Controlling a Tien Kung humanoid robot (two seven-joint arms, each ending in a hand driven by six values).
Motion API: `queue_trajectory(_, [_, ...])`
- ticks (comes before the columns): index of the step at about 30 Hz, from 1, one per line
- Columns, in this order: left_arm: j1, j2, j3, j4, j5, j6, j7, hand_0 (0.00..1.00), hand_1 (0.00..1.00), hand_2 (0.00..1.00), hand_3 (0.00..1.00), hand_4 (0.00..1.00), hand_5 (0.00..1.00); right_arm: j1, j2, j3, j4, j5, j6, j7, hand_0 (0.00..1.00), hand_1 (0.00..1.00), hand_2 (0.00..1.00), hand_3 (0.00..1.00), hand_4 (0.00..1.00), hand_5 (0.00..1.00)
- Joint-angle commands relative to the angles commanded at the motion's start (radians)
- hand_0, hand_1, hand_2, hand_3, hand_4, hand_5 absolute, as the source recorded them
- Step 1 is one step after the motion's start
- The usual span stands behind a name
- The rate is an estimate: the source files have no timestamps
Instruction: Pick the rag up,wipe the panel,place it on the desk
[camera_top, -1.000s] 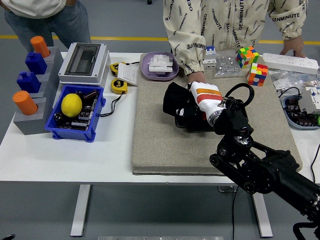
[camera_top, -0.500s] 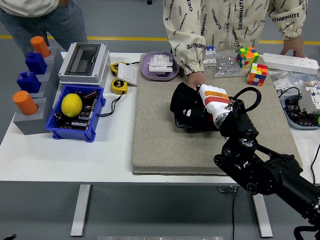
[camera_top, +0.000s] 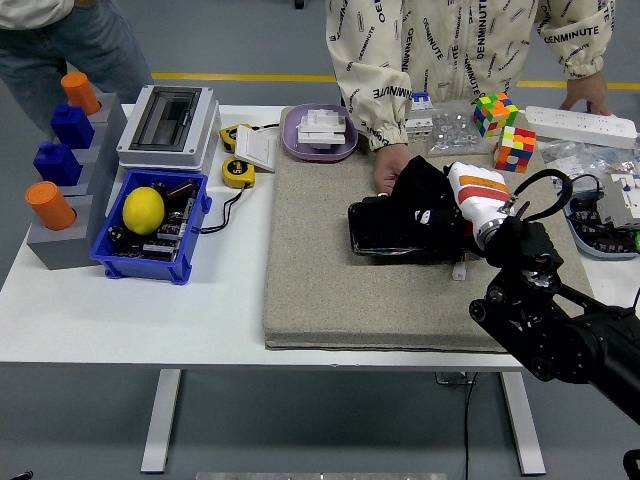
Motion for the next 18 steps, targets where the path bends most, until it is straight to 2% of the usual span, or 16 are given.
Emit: queue_trajectory(18, [0.003, -0.005, -0.011, -0.002, 0.003, -0.001, -0.001, 0.652, 0.662, 0.695, 0.58, 0.676, 0.441, -0.04, -0.08, 0.094, -0.021, -0.021, 0.0, -0.003, 0.384, 0.453, 0.519, 0.526, 0.931, 0.34])
